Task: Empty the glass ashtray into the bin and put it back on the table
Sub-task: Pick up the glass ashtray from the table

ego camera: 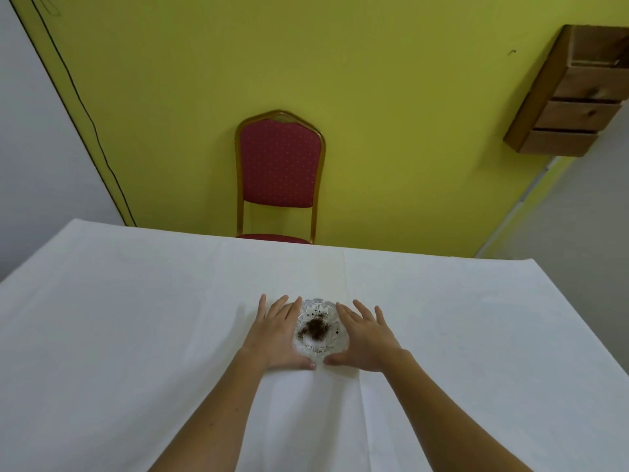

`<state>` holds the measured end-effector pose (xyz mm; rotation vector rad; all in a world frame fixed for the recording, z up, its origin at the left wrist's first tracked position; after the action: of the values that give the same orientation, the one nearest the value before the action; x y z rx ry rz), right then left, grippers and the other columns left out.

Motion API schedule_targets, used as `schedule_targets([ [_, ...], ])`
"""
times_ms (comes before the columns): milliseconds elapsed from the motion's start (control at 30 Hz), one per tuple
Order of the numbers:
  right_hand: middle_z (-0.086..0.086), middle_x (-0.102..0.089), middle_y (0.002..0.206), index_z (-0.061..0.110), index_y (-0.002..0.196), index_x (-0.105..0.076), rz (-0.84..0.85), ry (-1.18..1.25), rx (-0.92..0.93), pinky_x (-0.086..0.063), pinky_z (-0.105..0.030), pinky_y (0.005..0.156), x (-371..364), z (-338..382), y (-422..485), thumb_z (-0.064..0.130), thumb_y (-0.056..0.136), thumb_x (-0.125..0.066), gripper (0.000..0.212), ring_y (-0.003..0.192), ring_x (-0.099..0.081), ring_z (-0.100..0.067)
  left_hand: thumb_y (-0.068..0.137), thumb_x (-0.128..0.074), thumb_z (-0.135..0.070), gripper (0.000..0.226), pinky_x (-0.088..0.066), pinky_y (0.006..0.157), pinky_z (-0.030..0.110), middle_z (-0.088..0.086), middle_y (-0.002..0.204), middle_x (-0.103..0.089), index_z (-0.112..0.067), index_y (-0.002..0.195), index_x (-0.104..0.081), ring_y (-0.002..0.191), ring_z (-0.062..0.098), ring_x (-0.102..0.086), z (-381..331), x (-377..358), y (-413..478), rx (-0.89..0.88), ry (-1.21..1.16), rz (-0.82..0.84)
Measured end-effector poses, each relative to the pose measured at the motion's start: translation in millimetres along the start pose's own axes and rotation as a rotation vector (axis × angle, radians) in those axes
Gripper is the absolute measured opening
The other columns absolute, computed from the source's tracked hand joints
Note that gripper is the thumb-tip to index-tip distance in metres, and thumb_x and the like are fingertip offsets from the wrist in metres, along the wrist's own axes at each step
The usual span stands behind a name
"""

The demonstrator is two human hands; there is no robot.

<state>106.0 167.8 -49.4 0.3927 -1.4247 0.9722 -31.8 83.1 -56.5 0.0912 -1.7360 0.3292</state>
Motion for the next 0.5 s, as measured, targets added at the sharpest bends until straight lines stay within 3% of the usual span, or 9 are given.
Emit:
schedule_targets([
  [333, 0.001, -0.033, 0.151, 0.018, 0.152, -0.012, -0.189, 0.087, 0.011, 0.001, -0.051, 0.120, 9, 4, -11, 0.060, 0.065, -0.068, 0.111, 0.145, -0.017, -0.020, 0.053, -0.063, -0.082, 0.130, 0.011, 0.120, 0.049, 0.001, 0.152, -0.033, -0.012, 0.151, -0.016, 0.145, 0.020, -0.017, -13, 14, -3, -0.027, 0.018, -0.083],
  [500, 0.000, -0.029, 0.155, 0.019, 0.152, -0.008, -0.258, 0.057, -0.052, 0.002, -0.052, 0.120, 30, -29, -44, 0.064, 0.064, -0.065, 0.115, 0.148, -0.011, -0.023, 0.052, -0.064, -0.081, 0.129, 0.011, 0.119, 0.050, -0.001, 0.152, -0.035, -0.016, 0.152, -0.015, 0.146, 0.024, -0.013, -56, 38, 1, -0.072, 0.010, -0.128],
])
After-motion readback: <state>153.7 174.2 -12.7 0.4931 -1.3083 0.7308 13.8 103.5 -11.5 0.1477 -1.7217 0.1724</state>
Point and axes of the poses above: each hand's wrist, its own y-axis towards the middle knuckle, its own x-axis out of the back of the hand, z = x × y, the point moved 7 cm from there along y, towards the middle knuckle
